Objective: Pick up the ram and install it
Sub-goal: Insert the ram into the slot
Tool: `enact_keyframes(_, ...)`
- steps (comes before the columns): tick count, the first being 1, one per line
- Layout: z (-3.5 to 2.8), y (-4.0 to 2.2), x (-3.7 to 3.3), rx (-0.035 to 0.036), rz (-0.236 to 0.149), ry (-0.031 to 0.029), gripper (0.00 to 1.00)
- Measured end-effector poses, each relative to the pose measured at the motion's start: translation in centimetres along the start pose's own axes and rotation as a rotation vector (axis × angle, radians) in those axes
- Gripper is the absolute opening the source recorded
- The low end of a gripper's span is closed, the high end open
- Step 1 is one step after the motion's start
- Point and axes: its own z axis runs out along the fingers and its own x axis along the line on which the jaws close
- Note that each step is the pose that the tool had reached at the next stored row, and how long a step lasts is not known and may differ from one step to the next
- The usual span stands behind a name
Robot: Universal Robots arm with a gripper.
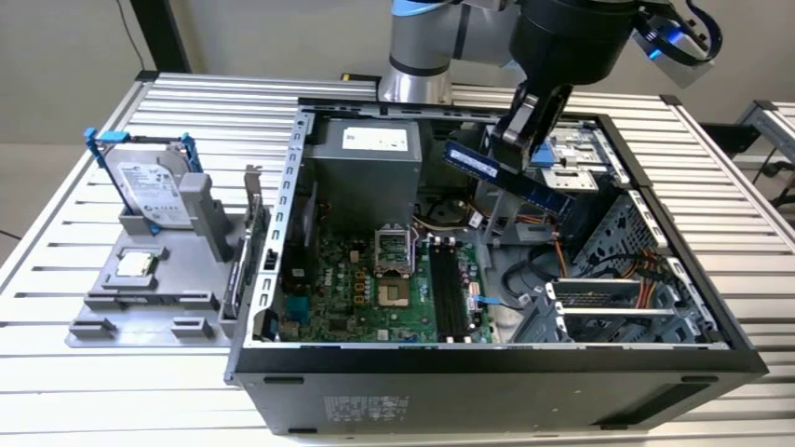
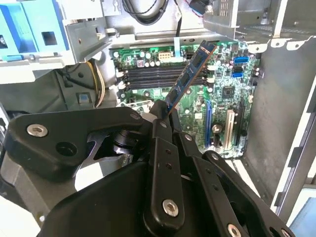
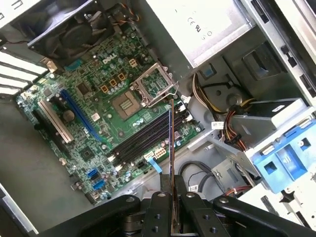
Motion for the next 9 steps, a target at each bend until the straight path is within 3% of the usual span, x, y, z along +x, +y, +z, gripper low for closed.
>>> enact_keyframes(9, 0.02, 0.00, 0.00, 0.0002, 0.076, -0.0002, 0.00)
